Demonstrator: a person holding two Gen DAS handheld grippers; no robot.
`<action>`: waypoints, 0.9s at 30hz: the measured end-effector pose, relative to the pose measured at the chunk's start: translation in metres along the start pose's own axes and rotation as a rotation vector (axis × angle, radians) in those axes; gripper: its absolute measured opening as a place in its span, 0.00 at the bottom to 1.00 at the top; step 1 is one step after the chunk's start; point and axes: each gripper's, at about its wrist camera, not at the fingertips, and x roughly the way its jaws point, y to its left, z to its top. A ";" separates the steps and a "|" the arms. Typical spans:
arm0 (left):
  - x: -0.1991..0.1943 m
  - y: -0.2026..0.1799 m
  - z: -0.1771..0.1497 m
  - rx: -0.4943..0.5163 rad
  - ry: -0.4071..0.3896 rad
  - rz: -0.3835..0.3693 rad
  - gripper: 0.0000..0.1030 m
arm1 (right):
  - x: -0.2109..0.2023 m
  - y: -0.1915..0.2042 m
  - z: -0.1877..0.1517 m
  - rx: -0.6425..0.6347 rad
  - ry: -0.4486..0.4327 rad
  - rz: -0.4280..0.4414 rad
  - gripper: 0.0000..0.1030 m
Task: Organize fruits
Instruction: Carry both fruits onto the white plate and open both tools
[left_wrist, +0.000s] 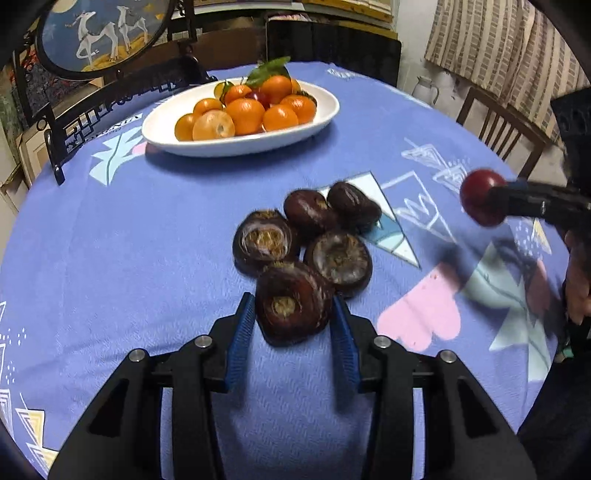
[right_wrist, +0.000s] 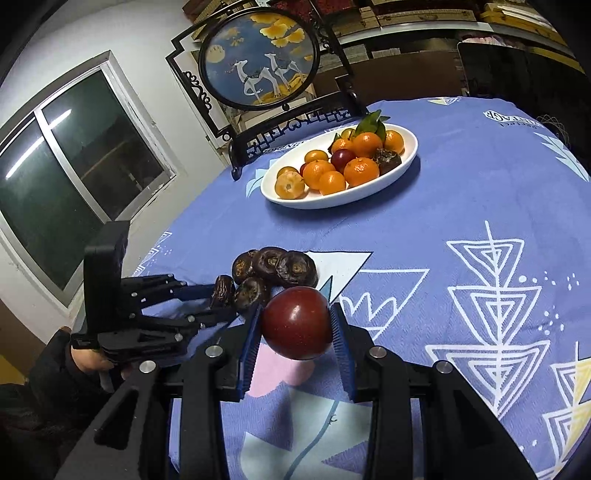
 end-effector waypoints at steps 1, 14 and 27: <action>0.001 0.000 0.002 0.000 -0.010 0.002 0.43 | 0.000 -0.001 0.000 0.002 0.001 0.000 0.36; -0.044 0.008 -0.002 -0.051 -0.126 -0.066 0.39 | -0.011 -0.001 0.002 0.005 -0.012 0.011 0.36; -0.010 0.061 0.135 -0.097 -0.222 -0.023 0.39 | 0.043 -0.017 0.137 -0.001 -0.025 0.025 0.36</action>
